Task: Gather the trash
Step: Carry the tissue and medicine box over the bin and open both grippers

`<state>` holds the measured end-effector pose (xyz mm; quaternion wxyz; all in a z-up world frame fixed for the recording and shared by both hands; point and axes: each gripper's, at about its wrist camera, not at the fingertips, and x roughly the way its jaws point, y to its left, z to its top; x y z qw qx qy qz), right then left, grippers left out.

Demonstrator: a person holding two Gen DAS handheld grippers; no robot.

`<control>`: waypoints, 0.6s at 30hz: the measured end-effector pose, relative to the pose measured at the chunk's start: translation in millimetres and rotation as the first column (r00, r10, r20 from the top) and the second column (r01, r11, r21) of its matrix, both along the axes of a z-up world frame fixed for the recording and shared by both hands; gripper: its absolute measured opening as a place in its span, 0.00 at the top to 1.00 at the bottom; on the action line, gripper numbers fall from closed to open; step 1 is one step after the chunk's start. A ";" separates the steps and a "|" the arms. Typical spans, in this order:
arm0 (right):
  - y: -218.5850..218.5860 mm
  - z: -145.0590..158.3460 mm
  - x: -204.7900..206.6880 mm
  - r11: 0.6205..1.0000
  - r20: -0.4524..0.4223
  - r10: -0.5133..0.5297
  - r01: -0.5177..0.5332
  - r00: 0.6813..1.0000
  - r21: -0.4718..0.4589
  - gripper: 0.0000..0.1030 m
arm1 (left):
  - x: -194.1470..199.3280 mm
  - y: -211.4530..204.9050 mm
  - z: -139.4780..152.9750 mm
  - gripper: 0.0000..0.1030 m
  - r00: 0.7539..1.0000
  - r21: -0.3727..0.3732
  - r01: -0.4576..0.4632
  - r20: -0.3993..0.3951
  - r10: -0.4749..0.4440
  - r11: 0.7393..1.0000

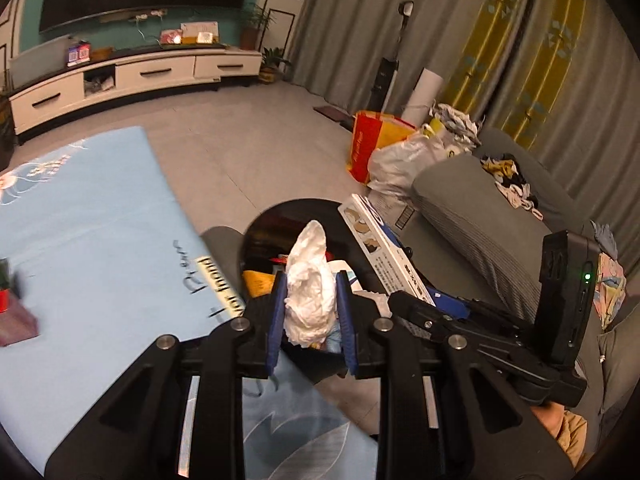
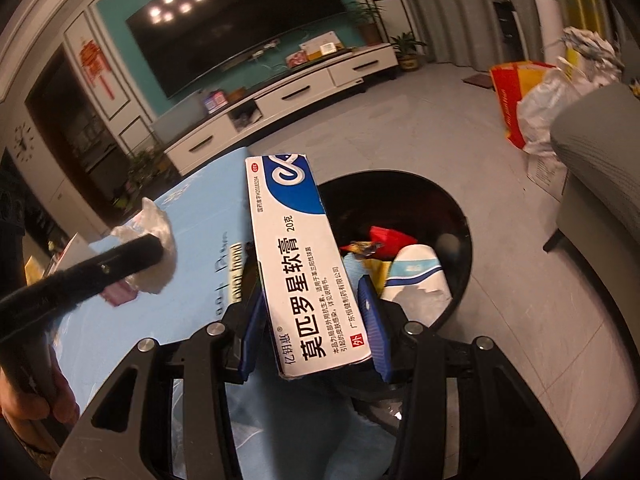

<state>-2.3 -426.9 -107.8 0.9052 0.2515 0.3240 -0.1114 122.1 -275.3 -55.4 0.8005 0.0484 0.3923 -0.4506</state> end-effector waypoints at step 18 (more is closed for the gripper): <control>-26.6 -20.2 5.0 0.994 -0.046 -0.105 0.106 0.993 0.025 0.36 | 10.6 -33.7 -20.3 0.11 0.998 0.080 -0.031 0.048 0.027 0.996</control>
